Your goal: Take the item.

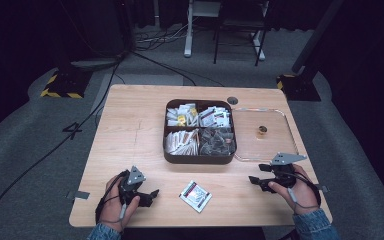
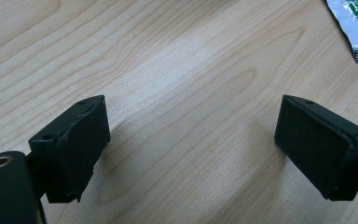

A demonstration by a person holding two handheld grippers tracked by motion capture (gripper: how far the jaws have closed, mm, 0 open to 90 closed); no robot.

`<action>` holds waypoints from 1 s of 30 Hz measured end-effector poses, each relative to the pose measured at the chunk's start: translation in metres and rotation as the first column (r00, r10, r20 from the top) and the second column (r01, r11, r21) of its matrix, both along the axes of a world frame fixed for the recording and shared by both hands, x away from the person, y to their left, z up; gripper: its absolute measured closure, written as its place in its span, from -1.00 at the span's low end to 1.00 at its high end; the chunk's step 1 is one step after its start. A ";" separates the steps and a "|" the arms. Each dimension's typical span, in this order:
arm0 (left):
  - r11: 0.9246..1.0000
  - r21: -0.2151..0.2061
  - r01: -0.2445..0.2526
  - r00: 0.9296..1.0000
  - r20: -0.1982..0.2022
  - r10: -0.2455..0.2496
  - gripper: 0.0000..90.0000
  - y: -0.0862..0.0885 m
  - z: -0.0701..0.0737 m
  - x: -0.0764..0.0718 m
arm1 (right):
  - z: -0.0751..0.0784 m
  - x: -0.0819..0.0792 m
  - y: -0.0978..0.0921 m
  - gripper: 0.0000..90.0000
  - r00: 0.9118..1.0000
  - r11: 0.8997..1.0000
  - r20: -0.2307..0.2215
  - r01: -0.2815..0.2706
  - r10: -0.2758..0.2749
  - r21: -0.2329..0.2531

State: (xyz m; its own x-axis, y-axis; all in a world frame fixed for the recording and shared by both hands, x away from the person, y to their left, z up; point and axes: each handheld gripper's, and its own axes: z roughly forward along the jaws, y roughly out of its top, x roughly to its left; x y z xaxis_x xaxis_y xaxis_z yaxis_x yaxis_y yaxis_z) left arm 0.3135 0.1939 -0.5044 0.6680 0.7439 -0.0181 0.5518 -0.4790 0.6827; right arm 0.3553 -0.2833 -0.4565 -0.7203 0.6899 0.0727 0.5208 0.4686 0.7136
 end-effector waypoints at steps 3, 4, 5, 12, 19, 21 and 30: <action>1.000 0.000 0.000 1.000 0.000 0.000 -0.76 0.000 0.000 0.000 | -0.010 0.002 0.000 -0.19 0.999 0.999 0.010 0.040 -0.040 -0.015; 1.000 0.000 0.000 1.000 0.000 0.000 -0.76 0.000 0.000 0.000 | -0.013 0.003 0.000 -0.19 0.998 0.999 0.024 0.051 -0.050 -0.019; 1.000 0.000 0.000 1.000 0.000 0.000 -0.76 0.000 0.000 0.000 | -0.017 0.003 0.002 -0.19 0.998 0.998 0.030 0.057 -0.056 -0.032; 1.000 0.000 0.000 1.000 0.000 0.000 -0.76 0.000 0.000 0.000 | -0.033 0.001 0.008 -0.23 0.999 0.998 0.017 0.048 -0.047 -0.031; 1.000 0.000 0.000 1.000 0.000 0.000 -0.77 0.000 0.000 0.000 | -0.043 -0.001 0.013 -0.51 0.999 1.000 0.038 0.013 -0.012 -0.027; 1.000 0.000 0.000 1.000 0.000 0.000 -0.77 0.000 0.000 0.000 | -0.047 0.000 0.015 -0.77 0.998 0.999 0.065 -0.005 0.007 -0.034; 1.000 0.000 0.000 1.000 0.001 0.000 -0.76 0.000 0.000 0.000 | -0.049 0.004 0.019 -0.94 0.998 0.998 0.057 0.006 -0.003 -0.056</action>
